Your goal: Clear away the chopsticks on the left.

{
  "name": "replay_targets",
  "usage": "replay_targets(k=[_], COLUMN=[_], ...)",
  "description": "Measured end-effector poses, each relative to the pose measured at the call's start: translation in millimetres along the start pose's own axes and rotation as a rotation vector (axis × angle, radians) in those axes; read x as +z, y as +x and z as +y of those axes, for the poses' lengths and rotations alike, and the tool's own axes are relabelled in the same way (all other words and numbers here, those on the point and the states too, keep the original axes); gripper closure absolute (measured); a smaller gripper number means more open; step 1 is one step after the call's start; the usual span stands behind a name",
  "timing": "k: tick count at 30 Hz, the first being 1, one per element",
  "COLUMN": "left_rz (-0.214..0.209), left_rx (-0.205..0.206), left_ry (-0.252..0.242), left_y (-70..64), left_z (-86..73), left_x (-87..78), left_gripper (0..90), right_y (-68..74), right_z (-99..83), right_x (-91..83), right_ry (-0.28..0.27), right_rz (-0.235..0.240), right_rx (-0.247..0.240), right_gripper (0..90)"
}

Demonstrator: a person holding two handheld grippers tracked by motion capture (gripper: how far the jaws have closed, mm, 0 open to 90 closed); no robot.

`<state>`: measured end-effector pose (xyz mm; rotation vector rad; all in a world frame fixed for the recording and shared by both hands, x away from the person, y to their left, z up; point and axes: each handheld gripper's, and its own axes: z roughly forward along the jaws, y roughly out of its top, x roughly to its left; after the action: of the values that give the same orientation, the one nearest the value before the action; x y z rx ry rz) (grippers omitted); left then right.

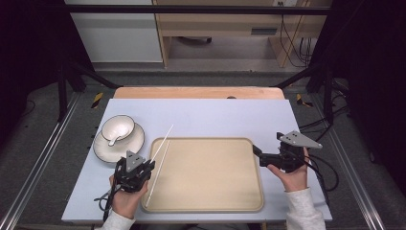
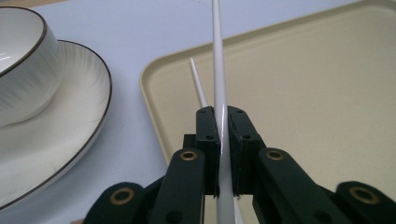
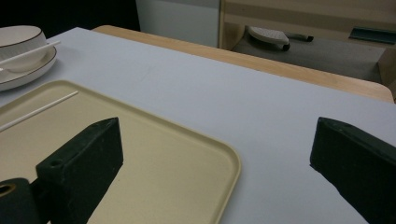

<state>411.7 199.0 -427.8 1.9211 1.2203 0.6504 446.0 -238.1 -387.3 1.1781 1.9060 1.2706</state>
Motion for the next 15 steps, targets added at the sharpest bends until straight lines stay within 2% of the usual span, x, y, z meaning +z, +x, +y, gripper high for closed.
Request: replay_targets(k=[7, 15], left_rz=[0.009, 0.007], left_rx=[-0.012, -0.073], left_ry=[-0.001, -0.003], left_y=[-16.5, -30.7], left_z=[0.3, -13.2], left_x=[3.4, 11.9], left_gripper=[84.6, 84.5], right_y=[-1.5, -0.9], right_z=[1.0, 0.6], right_x=[-3.1, -2.5], right_ry=[-0.012, -0.011], right_rz=[0.001, 0.012], right_rx=[0.003, 0.005], right_gripper=[3.0, 3.1])
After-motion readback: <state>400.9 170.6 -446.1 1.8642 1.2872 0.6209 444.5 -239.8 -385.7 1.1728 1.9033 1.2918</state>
